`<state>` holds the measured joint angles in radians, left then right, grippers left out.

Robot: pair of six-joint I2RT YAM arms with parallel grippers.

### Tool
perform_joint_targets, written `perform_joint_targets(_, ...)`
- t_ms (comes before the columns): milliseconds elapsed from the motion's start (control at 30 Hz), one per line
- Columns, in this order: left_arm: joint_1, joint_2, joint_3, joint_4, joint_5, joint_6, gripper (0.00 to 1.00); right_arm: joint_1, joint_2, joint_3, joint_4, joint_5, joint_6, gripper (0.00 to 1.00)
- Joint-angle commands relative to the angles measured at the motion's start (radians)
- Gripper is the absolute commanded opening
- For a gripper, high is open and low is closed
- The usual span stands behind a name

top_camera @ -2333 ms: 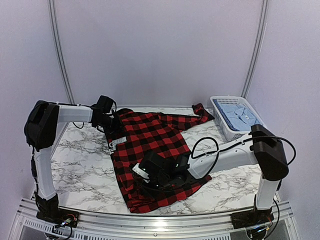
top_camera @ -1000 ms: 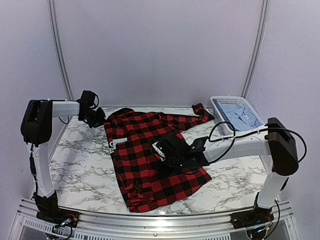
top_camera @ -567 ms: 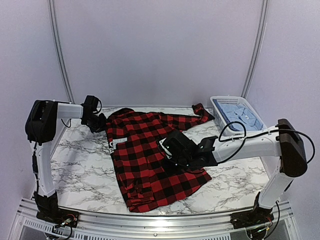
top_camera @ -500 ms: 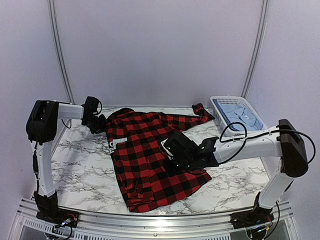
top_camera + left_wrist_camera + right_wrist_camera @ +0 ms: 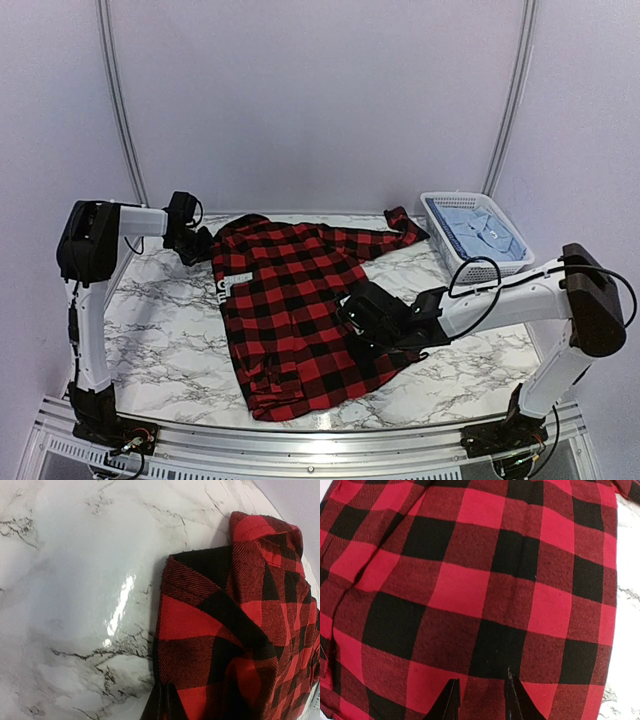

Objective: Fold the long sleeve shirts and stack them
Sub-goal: Move the 1/3-folded shirt to the center of the board.

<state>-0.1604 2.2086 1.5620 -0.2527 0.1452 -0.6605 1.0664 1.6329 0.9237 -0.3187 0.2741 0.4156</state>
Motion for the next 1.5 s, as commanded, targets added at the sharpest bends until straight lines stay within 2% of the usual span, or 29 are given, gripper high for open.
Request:
perform_joint_targets(0,0.052,0.058,0.084,-0.045,-0.006,0.04,0.0,0.014,-0.012,0.006,-0.022,-0.006,0.017,0.27)
perform_joint_targets(200,0.108,0.158,0.256,-0.113,0.0,0.088,0.0,0.085,0.051,0.085,-0.05,-0.008,0.048,0.26)
perform_joint_targets(333,0.121,0.256,0.453,-0.224,0.002,0.128,0.0,0.086,0.045,0.125,-0.039,-0.03,0.081,0.26)
perform_joint_targets(400,0.12,0.264,0.497,-0.242,0.012,0.126,0.09,0.064,0.03,0.133,-0.038,-0.031,0.086,0.27)
perform_joint_targets(467,0.114,0.241,0.497,-0.241,0.017,0.119,0.25,0.029,0.01,0.134,-0.038,-0.039,0.09,0.27)
perform_joint_targets(533,0.102,0.195,0.476,-0.241,0.001,0.123,0.35,-0.008,-0.009,0.125,-0.029,-0.052,0.087,0.28)
perform_joint_targets(600,0.093,0.137,0.434,-0.241,-0.009,0.114,0.45,-0.045,-0.022,0.116,-0.022,-0.066,0.082,0.29)
perform_joint_targets(667,0.081,0.069,0.367,-0.237,-0.015,0.098,0.5,-0.076,-0.027,0.105,-0.014,-0.091,0.078,0.29)
perform_joint_targets(933,-0.071,-0.27,-0.011,-0.163,-0.031,0.045,0.5,-0.161,-0.068,-0.006,0.046,-0.141,0.077,0.3)
perform_joint_targets(1167,-0.219,-0.489,-0.354,-0.126,-0.008,-0.01,0.48,-0.181,-0.091,-0.077,0.084,-0.156,0.071,0.31)
perform_joint_targets(1367,-0.276,-0.762,-0.635,-0.178,-0.085,-0.07,0.46,-0.18,-0.106,-0.107,0.087,-0.145,0.07,0.31)
perform_joint_targets(1467,-0.318,-0.905,-0.761,-0.219,-0.093,-0.114,0.41,-0.181,-0.119,-0.119,0.09,-0.142,0.076,0.31)
